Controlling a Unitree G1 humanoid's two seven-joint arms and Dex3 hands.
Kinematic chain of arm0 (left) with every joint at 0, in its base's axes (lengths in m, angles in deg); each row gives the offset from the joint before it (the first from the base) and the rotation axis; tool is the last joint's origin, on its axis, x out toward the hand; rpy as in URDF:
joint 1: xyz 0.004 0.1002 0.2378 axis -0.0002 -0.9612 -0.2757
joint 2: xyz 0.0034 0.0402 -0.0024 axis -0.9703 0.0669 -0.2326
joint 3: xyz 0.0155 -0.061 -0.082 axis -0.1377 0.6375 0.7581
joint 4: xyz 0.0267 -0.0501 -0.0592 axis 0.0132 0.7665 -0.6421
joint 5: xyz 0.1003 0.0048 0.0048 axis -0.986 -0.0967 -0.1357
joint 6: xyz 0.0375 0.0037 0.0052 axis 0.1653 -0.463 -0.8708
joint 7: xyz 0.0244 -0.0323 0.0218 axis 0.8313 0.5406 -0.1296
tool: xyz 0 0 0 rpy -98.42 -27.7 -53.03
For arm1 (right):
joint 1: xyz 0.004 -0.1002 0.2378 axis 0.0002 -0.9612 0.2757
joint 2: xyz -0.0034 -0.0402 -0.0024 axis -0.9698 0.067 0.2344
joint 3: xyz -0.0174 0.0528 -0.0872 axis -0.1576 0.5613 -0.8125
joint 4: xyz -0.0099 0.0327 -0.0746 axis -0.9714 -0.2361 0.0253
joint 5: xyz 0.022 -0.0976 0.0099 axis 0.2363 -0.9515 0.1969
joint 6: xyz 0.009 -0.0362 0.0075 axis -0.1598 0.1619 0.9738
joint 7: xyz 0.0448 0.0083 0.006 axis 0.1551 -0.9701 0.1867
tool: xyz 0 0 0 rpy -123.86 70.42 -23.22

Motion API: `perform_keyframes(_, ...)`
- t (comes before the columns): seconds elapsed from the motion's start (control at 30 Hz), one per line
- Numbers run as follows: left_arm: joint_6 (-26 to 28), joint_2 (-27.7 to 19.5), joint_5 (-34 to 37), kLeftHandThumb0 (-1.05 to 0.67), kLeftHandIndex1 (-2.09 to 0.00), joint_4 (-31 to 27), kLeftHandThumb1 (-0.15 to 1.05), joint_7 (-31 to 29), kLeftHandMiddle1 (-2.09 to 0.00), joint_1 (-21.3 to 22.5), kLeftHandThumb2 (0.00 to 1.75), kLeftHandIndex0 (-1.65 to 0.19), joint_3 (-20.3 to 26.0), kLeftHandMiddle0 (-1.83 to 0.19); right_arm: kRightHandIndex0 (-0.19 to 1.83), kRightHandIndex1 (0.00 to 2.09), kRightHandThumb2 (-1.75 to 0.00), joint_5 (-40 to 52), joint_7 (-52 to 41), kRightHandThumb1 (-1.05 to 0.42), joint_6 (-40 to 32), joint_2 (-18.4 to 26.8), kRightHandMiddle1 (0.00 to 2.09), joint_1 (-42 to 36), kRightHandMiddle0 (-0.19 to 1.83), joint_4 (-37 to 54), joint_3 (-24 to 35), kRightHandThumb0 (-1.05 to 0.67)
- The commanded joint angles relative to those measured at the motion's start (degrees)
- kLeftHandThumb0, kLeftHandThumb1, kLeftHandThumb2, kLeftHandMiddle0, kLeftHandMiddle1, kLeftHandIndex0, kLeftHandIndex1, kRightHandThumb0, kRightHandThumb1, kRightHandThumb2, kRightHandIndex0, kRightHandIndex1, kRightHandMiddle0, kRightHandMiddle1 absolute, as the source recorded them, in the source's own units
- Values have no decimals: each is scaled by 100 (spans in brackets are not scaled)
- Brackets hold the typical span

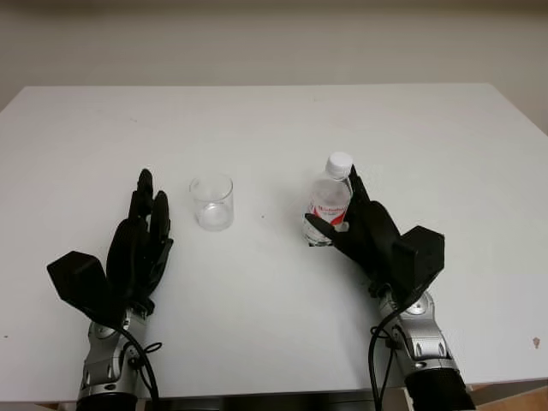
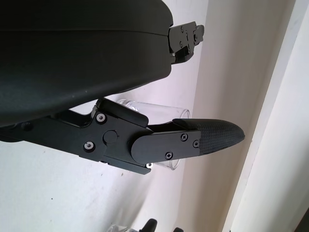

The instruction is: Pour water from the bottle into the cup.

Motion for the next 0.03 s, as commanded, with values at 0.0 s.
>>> perform_keyframes(0.0, 40, 28, 50, -74, -5, 205, 105, -18, -5, -175, 49, 17, 40, 18, -19, 0, -6, -26, 40, -92, 85, -27, 0, -35, -19, -36, 0, -93)
